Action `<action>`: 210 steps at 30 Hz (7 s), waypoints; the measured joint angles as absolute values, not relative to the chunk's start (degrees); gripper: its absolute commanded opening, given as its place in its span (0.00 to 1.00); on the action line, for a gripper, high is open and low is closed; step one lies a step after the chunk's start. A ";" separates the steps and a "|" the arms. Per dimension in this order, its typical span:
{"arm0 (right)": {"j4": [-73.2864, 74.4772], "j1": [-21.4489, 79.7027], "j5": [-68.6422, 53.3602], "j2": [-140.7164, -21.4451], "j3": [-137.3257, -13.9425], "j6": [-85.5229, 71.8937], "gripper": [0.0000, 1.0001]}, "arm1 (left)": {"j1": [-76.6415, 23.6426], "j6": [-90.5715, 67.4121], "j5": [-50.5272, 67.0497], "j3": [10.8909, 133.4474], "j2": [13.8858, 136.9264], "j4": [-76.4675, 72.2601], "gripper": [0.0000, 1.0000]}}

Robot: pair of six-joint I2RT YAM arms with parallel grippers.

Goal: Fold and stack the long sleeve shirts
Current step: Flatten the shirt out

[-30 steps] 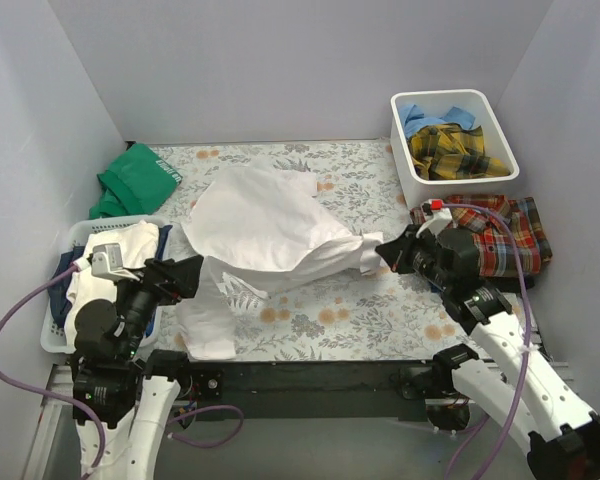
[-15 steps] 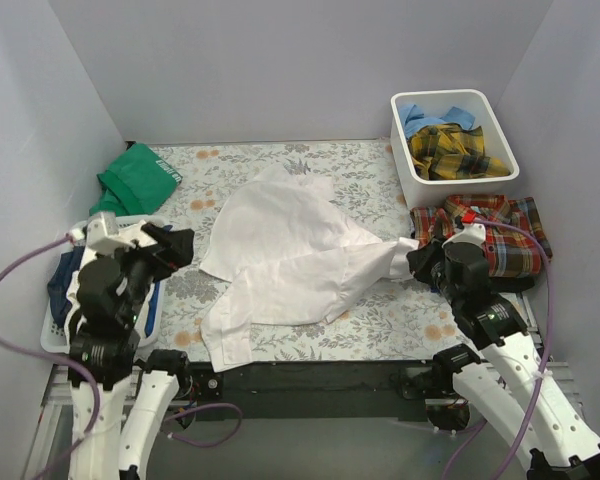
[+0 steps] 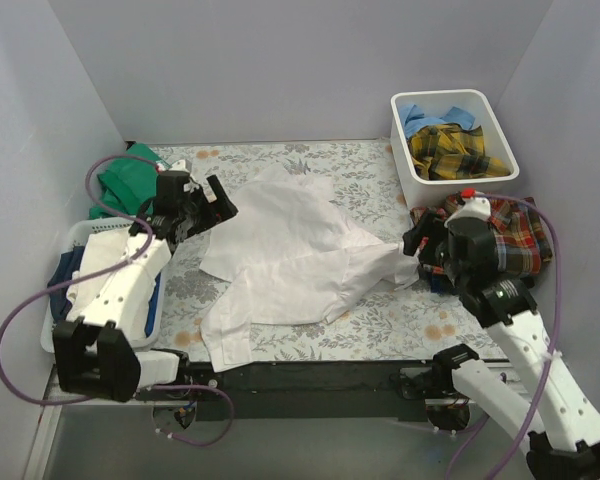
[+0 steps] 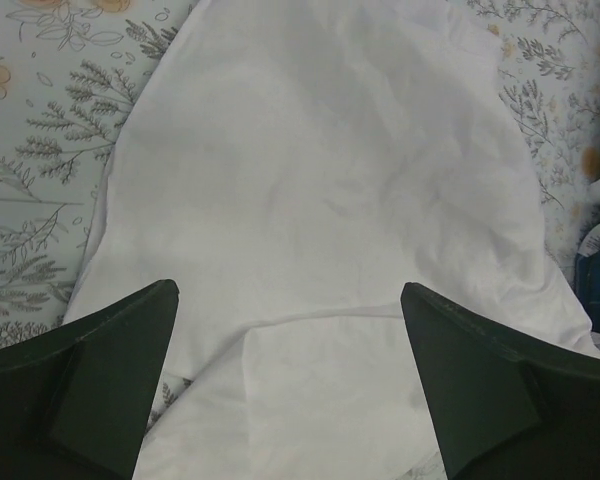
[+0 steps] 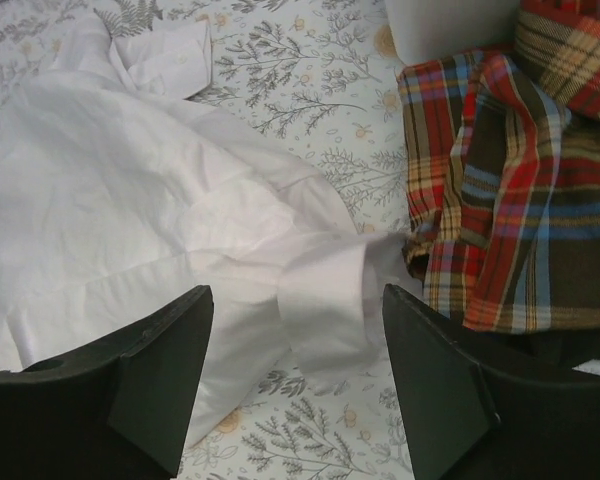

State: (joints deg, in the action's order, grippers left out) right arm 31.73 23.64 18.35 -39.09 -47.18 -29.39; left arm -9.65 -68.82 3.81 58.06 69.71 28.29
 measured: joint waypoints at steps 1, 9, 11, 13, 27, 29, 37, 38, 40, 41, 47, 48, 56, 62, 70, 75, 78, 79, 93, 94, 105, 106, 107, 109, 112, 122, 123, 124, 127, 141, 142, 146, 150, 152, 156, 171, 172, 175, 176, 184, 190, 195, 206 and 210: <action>31.29 23.64 17.78 -42.50 -49.19 -27.79 0.76 | -9.76 -68.31 4.03 59.75 72.99 27.79 0.96; 28.36 23.64 11.55 -75.11 -67.88 -19.03 0.75 | -11.42 -65.87 5.41 80.68 99.83 27.51 0.91; 28.49 23.64 8.95 -79.18 -68.66 -18.39 0.74 | -12.01 -66.06 5.39 81.58 103.35 28.45 0.91; 29.50 23.64 6.09 -81.19 -68.42 -17.93 0.72 | -12.60 -66.41 5.41 80.71 104.88 30.17 0.90; 34.65 26.61 -11.60 -79.11 -53.28 -14.46 0.67 | -13.26 -72.77 6.72 63.90 101.10 33.85 0.80; 35.97 26.81 -12.60 -77.41 -50.81 -14.31 0.67 | -13.21 -74.32 7.25 61.71 99.48 33.61 0.78; 40.93 26.81 -16.69 -69.41 -42.63 -13.61 0.67 | -13.19 -79.13 8.29 54.94 93.62 37.36 0.72; 41.47 26.81 -17.19 -69.14 -41.54 -13.61 0.67 | -13.21 -79.33 8.21 54.50 93.17 38.06 0.70; 43.11 26.81 -18.24 -68.90 -38.94 -13.89 0.67 | -13.21 -79.55 7.75 53.69 92.25 40.36 0.69; 44.69 26.81 -18.50 -68.90 -38.17 -14.22 0.67 | -13.21 -79.61 7.20 53.54 91.77 41.78 0.68; 50.81 26.81 -17.72 -66.85 -41.69 -16.23 0.67 | -13.21 -79.99 2.70 55.92 84.66 50.72 0.60; 51.27 26.83 -16.64 -66.24 -43.59 -16.38 0.68 | -13.21 -79.96 1.50 57.60 83.55 52.12 0.61; 46.70 26.65 -3.95 -62.13 -57.71 -17.15 0.73 | -13.19 -75.57 -2.46 76.18 84.75 48.56 0.80; 42.61 25.82 -2.52 -77.91 -65.10 -16.29 0.71 | -13.21 -69.76 0.93 93.49 105.67 42.68 0.82; 40.47 25.61 -2.76 -83.33 -65.30 -15.90 0.71 | -13.47 -66.94 8.47 119.31 134.02 40.34 0.84; 39.59 25.61 -2.50 -82.96 -65.30 -16.01 0.71 | -14.26 -66.19 9.04 123.22 138.23 39.20 0.87; 39.07 25.61 -1.98 -82.63 -65.30 -16.16 0.71 | -15.14 -64.99 7.99 123.98 139.24 39.44 0.88; 38.94 25.61 -1.65 -82.54 -65.30 -16.23 0.71 | -15.62 -64.38 7.07 124.57 139.85 39.86 0.88; 38.83 25.52 -0.21 -82.50 -65.30 -15.99 0.71 | -23.07 -57.89 -13.98 131.68 146.71 43.33 0.00; 38.83 25.47 0.10 -82.50 -65.30 -15.88 0.71 | -23.11 -57.89 -14.68 131.83 146.85 43.20 0.00; 38.83 20.93 2.81 -83.88 -66.70 -16.38 0.68 | -20.21 -57.30 -23.07 121.01 139.65 46.19 0.00; 38.79 20.08 2.83 -84.88 -67.46 -16.51 0.66 | -19.35 -57.10 -23.14 117.54 137.36 46.26 0.00; 38.83 19.29 2.76 -86.41 -68.66 -16.58 0.66 | -18.63 -56.80 -22.90 113.69 134.69 46.15 0.00; 38.92 18.31 2.52 -90.35 -72.03 -16.34 0.61 | -17.10 -56.29 -21.96 106.65 129.38 46.37 0.00; 38.57 17.63 1.08 -99.66 -80.31 -14.98 0.54 | -16.01 -55.88 -19.66 96.49 121.27 45.04 0.00; 39.38 20.05 -4.93 -119.28 -95.15 -10.09 0.61 | -17.43 -56.75 -14.13 89.45 117.08 43.35 0.00; 39.62 20.40 -5.04 -119.70 -95.13 -9.72 0.62 | -17.43 -56.84 -14.04 89.45 117.08 43.27 0.00; 39.86 20.93 -5.08 -120.01 -95.09 -9.30 0.65 | -17.43 -57.01 -13.96 89.45 117.08 43.24 0.00; 40.29 22.44 -4.47 -120.07 -94.72 -8.23 0.68 | -17.41 -57.21 -13.89 89.45 117.08 43.24 0.00; 44.51 27.24 5.56 -126.50 -100.40 -7.44 0.26 | -17.37 -57.25 -13.65 89.38 118.02 43.24 0.00; 44.99 27.20 5.72 -126.89 -101.12 -7.77 0.14 | -17.37 -57.23 -13.65 89.34 118.02 43.24 0.00; 45.84 27.03 7.84 -127.39 -102.17 -9.15 0.01 | -17.37 -57.23 -13.78 89.06 117.91 43.27 0.00; 46.65 26.61 10.35 -127.13 -102.21 -10.33 0.01 | -17.37 -57.30 -14.72 88.97 117.08 43.48 0.00; 47.09 26.33 11.84 -126.56 -102.19 -10.63 0.01 | -17.41 -57.45 -15.42 89.12 116.22 43.70 0.00; 47.62 25.80 13.69 -122.10 -102.19 -11.75 0.01 | -17.19 -58.13 -16.78 91.22 113.75 44.51 0.00; 37.01 25.50 11.40 -103.57 -105.03 -13.58 0.11 | -12.80 -60.51 -20.14 98.06 100.27 38.87 0.00; 36.93 25.45 11.18 -104.75 -106.13 -13.82 0.16 | -12.56 -60.64 -20.49 99.07 101.32 38.68 0.05; 36.51 24.73 11.49 -109.54 -110.13 -16.14 0.71 | -11.68 -61.76 -22.28 102.98 106.34 38.02 0.57; 36.45 24.16 11.84 -110.98 -110.83 -17.56 0.76 | -11.14 -62.13 -22.92 104.31 108.47 38.00 0.58; 39.13 18.79 11.90 -115.81 -112.31 -20.08 0.94 | -5.19 -66.46 -21.34 116.90 125.51 42.33 0.80; 38.74 19.75 8.01 -107.09 -100.86 -17.50 0.99 | -5.74 -65.21 -13.67 101.89 115.09 39.22 0.80; 39.05 23.46 3.20 -100.88 -87.83 -14.98 0.98 | -10.15 -63.99 -7.55 87.77 102.91 36.62 0.80; 38.57 32.73 -1.52 -100.53 -76.58 -13.41 0.88 | -18.61 -67.13 -2.59 65.45 91.72 39.38 0.79; 38.52 32.75 -0.38 -100.55 -72.73 -13.78 0.81 | -21.41 -68.29 -3.01 61.52 84.79 41.85 0.79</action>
